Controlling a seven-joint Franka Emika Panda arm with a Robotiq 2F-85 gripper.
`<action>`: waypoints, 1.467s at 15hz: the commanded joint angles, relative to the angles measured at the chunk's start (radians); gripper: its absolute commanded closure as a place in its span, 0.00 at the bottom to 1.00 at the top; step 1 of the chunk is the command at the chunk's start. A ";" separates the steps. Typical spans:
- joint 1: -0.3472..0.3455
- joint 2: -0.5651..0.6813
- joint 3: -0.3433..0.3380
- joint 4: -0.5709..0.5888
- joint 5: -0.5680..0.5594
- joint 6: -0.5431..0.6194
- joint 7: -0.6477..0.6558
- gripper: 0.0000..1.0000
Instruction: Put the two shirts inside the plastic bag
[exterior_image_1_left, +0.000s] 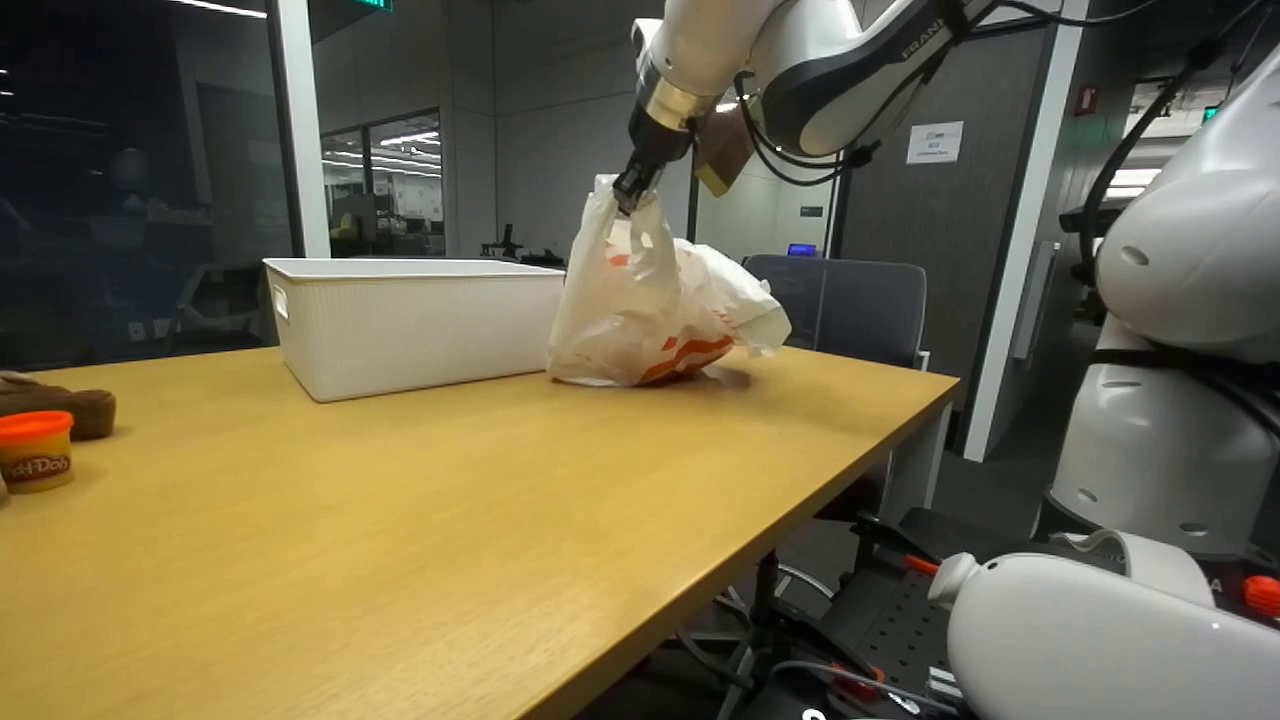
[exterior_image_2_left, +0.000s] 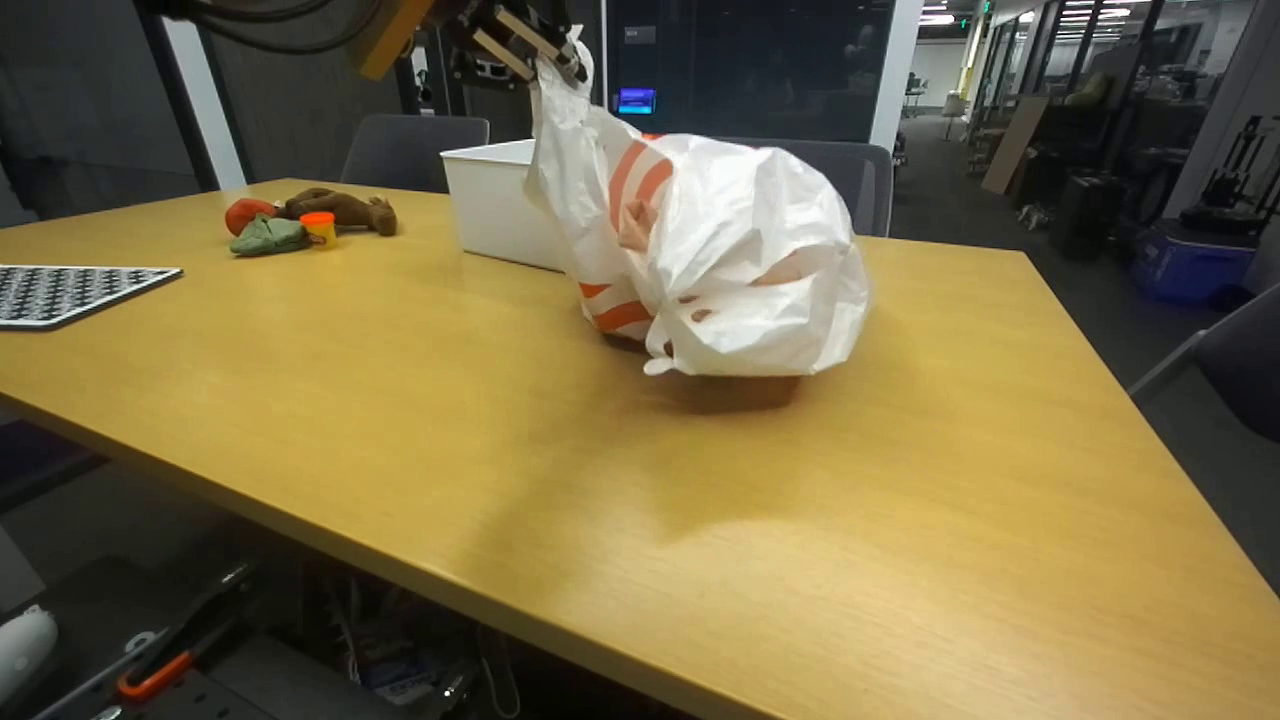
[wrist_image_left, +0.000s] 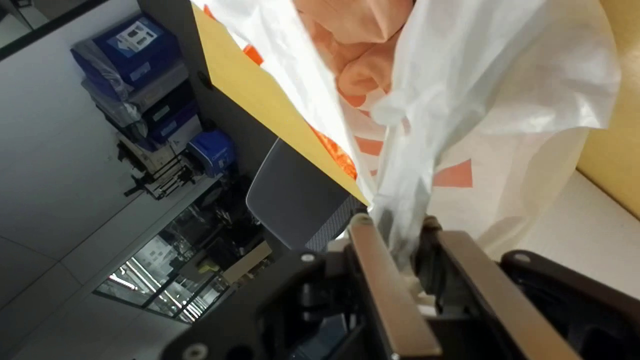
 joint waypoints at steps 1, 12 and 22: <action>0.081 0.001 -0.054 -0.016 0.180 -0.091 -0.175 0.43; 0.224 -0.231 -0.032 0.079 0.822 -0.698 -0.628 0.00; 0.211 -0.249 -0.004 0.105 0.897 -0.810 -0.601 0.00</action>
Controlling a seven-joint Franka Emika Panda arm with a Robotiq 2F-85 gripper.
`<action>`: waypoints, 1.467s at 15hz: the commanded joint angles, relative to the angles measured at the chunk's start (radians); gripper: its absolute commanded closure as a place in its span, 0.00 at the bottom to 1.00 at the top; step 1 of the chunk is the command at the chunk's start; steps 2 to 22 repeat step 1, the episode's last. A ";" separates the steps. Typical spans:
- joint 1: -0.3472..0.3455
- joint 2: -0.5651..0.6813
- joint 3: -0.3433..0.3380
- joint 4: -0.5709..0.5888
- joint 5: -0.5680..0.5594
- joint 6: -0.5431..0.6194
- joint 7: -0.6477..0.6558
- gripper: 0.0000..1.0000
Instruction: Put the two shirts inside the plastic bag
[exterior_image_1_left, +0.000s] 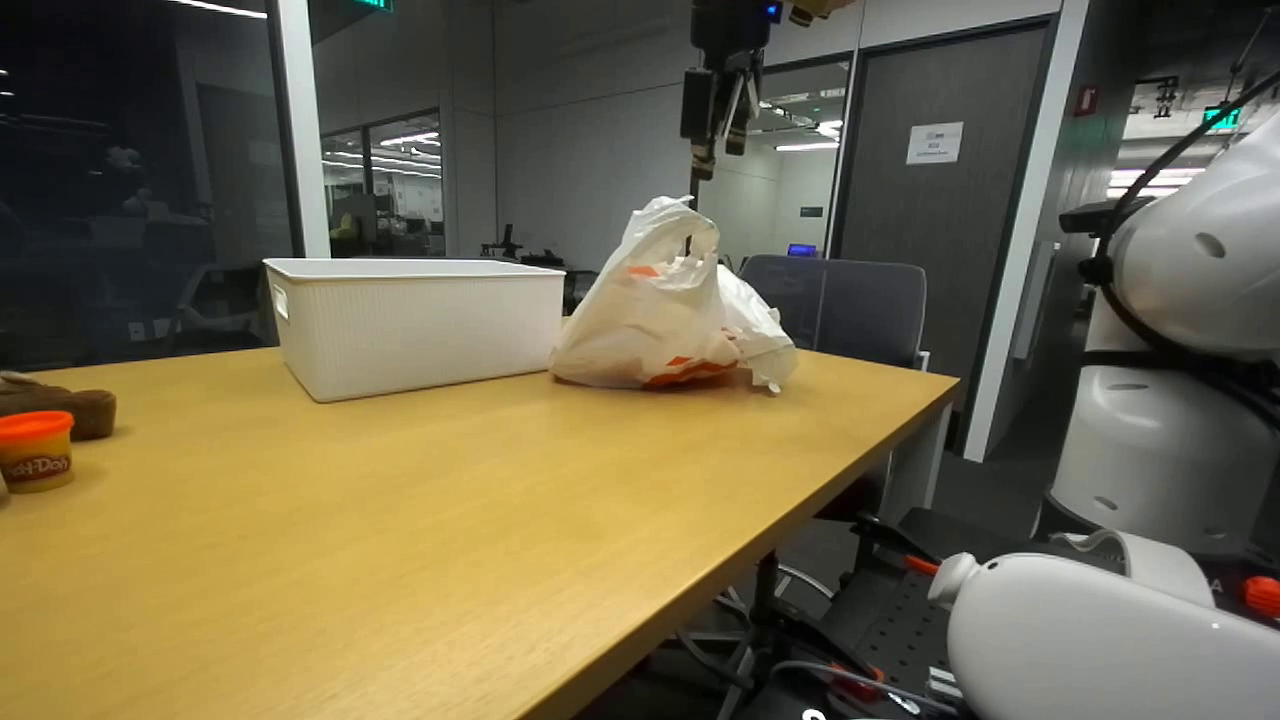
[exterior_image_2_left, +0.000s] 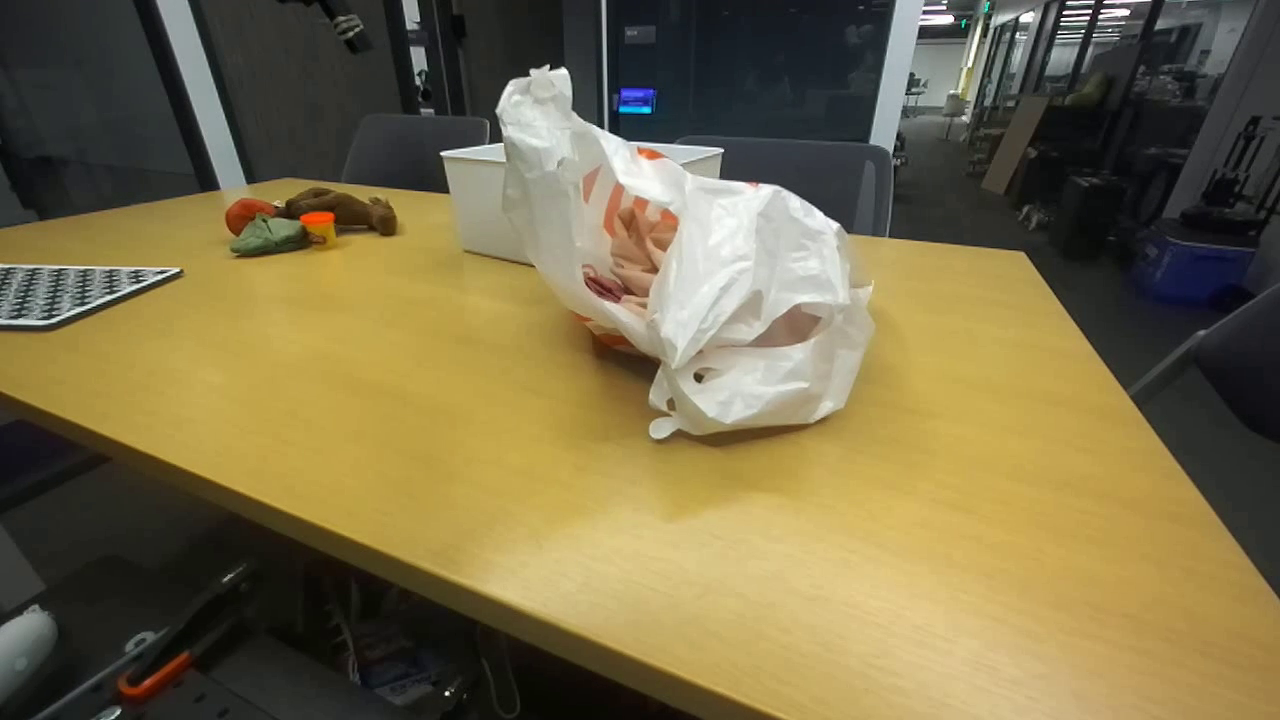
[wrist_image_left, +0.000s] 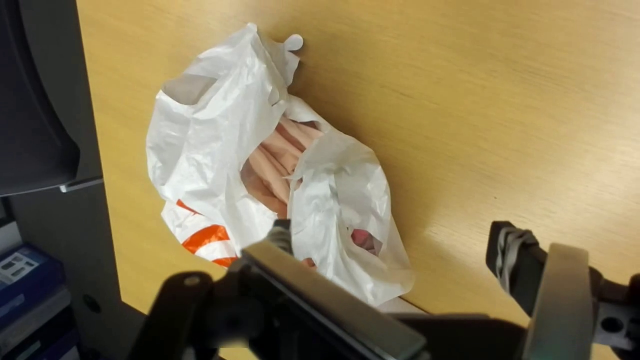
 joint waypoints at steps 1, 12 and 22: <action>-0.011 0.000 0.009 0.001 0.007 0.000 -0.005 0.00; -0.011 0.000 0.009 0.001 0.007 0.000 -0.005 0.00; -0.011 0.000 0.009 0.001 0.007 0.000 -0.005 0.00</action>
